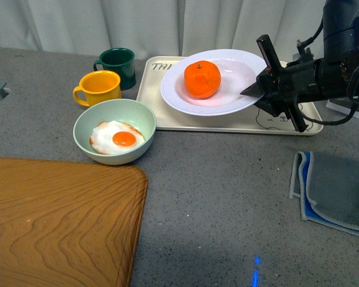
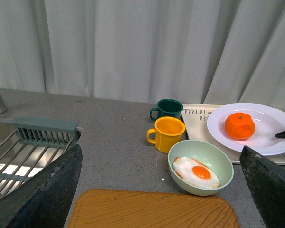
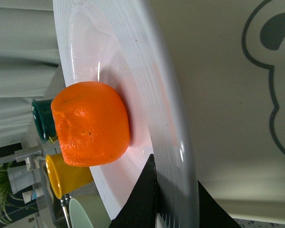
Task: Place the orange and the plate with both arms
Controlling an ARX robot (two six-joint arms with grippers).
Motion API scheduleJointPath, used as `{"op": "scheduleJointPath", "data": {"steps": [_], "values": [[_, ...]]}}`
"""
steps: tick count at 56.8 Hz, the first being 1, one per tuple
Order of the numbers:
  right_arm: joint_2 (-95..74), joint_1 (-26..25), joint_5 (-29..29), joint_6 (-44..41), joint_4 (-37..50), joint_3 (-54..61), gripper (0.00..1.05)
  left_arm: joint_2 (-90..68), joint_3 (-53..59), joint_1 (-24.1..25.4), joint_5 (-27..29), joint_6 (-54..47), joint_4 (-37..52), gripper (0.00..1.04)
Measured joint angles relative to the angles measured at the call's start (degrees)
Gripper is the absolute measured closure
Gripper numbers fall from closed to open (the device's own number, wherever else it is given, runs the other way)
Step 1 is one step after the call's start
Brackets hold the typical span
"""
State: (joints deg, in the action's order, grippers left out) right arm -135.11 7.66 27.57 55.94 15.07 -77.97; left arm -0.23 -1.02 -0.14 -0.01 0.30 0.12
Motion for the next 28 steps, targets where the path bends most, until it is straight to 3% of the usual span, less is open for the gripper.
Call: {"op": "scheduleJointPath", "data": {"steps": [7, 15, 28], "values": [[-0.2, -0.2, -1.2, -2.0, -1.2, -0.1, 0.96, 0.0, 0.0, 0.0, 0.0, 0.0, 0.0, 0.07], [0.2, -0.9, -2.5, -5.1, -1.5, 1.1, 0.69, 0.0, 0.0, 0.0, 0.0, 0.0, 0.0, 0.07], [4.6, -1.9, -4.0, -10.5, -0.9, 6.3, 0.35, 0.0, 0.0, 0.0, 0.0, 0.0, 0.0, 0.07]]}}
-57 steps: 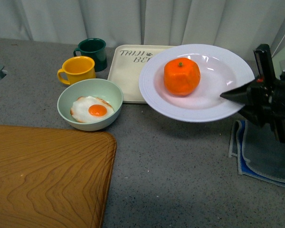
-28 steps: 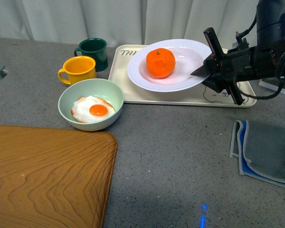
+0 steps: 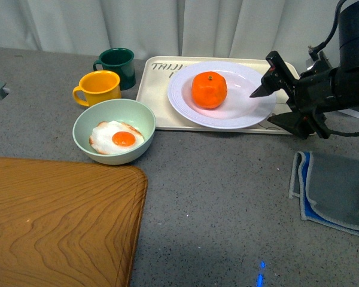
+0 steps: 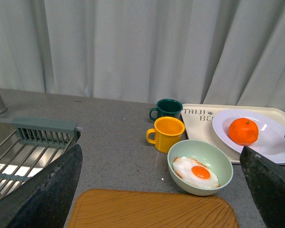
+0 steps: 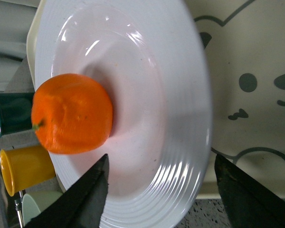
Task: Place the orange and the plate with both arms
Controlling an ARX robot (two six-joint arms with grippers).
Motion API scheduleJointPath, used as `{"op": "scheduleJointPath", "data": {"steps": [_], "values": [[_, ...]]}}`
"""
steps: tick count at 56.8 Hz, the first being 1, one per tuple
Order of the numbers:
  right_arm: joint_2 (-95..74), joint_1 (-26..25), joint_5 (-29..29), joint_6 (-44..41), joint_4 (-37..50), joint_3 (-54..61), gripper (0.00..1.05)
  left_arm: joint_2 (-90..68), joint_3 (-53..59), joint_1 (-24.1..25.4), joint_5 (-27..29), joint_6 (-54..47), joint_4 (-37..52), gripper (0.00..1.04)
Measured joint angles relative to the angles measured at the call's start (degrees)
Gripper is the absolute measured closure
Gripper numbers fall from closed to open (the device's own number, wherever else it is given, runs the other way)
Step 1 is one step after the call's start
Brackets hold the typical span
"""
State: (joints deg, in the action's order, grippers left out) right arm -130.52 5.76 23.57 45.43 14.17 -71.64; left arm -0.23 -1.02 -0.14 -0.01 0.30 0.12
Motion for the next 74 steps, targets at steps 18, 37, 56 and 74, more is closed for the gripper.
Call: {"op": "scheduleJointPath", "data": {"steps": [18, 37, 56, 74], "values": [[19.5, 0.4, -11.3, -17.6, 13.5, 17.4, 0.15, 0.0, 0.0, 0.0, 0.0, 0.0, 0.0, 0.07], [57.8, -3.8, -24.2, -44.3, 46.3, 62.7, 0.81, 0.0, 0.0, 0.0, 0.0, 0.0, 0.0, 0.07], [129.2, -5.7, -23.5, -45.2, -13.6, 71.4, 1.04, 0.0, 0.0, 0.0, 0.0, 0.0, 0.0, 0.07], [130.3, -5.7, -23.5, -45.3, -14.1, 71.4, 0.63, 0.0, 0.0, 0.0, 0.0, 0.0, 0.0, 0.07]]}}
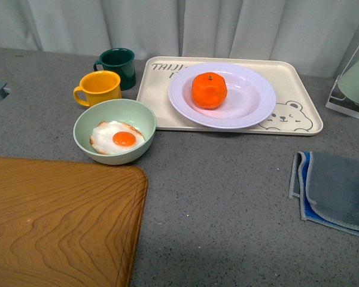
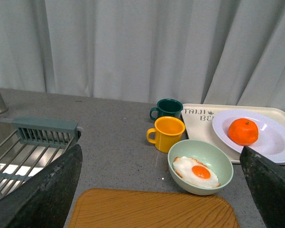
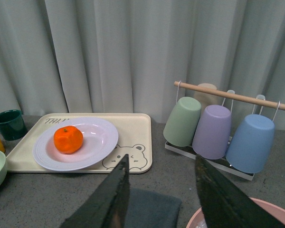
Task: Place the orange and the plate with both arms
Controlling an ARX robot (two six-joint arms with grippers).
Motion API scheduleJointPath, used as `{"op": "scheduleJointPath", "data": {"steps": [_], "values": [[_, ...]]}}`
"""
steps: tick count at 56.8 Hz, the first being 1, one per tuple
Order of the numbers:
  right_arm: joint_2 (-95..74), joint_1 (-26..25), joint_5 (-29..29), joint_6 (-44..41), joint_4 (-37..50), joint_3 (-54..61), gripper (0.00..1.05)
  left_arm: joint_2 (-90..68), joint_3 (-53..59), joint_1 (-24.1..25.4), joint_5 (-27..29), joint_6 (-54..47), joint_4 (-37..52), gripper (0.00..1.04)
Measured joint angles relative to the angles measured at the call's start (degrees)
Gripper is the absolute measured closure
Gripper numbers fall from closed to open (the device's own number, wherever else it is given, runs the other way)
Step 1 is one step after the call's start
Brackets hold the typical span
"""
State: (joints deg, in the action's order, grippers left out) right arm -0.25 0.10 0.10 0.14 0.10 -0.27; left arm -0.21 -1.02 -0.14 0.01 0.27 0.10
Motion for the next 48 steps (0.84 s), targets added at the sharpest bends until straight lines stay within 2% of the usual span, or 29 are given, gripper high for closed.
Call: {"op": "scheduleJointPath", "data": {"steps": [15, 17, 48], "values": [[0.0, 0.0, 0.0, 0.0, 0.0, 0.0, 0.18, 0.0, 0.0, 0.0, 0.0, 0.0, 0.0, 0.07], [0.0, 0.0, 0.0, 0.0, 0.0, 0.0, 0.08, 0.0, 0.0, 0.0, 0.0, 0.0, 0.0, 0.07], [0.0, 0.0, 0.0, 0.0, 0.0, 0.0, 0.09, 0.0, 0.0, 0.0, 0.0, 0.0, 0.0, 0.07]]}}
